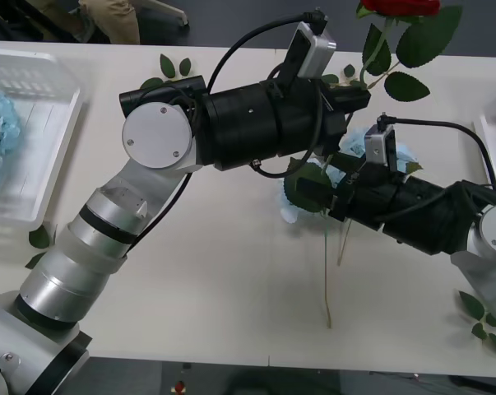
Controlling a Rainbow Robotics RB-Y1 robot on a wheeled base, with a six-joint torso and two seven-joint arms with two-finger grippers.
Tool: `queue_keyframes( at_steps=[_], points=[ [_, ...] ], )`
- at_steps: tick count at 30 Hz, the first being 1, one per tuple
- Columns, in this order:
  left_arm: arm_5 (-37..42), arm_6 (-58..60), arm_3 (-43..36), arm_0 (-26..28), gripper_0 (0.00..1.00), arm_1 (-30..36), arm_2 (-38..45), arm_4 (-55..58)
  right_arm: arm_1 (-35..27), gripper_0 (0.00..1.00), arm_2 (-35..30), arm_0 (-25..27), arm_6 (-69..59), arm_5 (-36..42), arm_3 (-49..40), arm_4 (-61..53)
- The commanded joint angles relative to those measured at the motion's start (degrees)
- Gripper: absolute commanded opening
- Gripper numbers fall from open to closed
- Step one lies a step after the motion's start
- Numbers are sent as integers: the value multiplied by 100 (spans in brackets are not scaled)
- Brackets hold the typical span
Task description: Put the red flowers into the right box and the blue flowers into the left box
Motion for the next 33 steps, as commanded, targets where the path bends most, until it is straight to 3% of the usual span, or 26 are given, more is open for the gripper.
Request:
queue_keyframes(
  at_steps=[1, 3, 9, 12, 18, 20, 25, 33],
  points=[
    [-53, -72, -245, -17, 0, 24, 89, 47, 15, 90, 6, 52, 260, -102, -93, -242],
    [-53, -72, -245, -17, 0, 24, 89, 47, 15, 89, 6, 88, 295, -120, -93, -303],
    [-53, -72, -245, -17, 0, 24, 89, 47, 41, 68, 6, 114, 308, -190, -93, -435],
    [-53, -72, -245, -17, 0, 24, 89, 47, 68, 64, 6, 123, 308, -208, -93, -461],
    [-53, -72, -245, -17, 0, 24, 89, 47, 129, 28, 6, 123, 308, -234, -93, -461],
    [-53, -72, -245, -17, 0, 24, 89, 47, 138, 11, 15, 123, 308, -252, -93, -461],
    [-53, -72, -245, -17, 0, 24, 89, 47, 182, 0, 15, 140, 308, -260, -93, -461],
    [-53, -72, -245, -17, 0, 24, 89, 47, 191, 0, 15, 140, 308, -260, -93, -453]
  ],
)
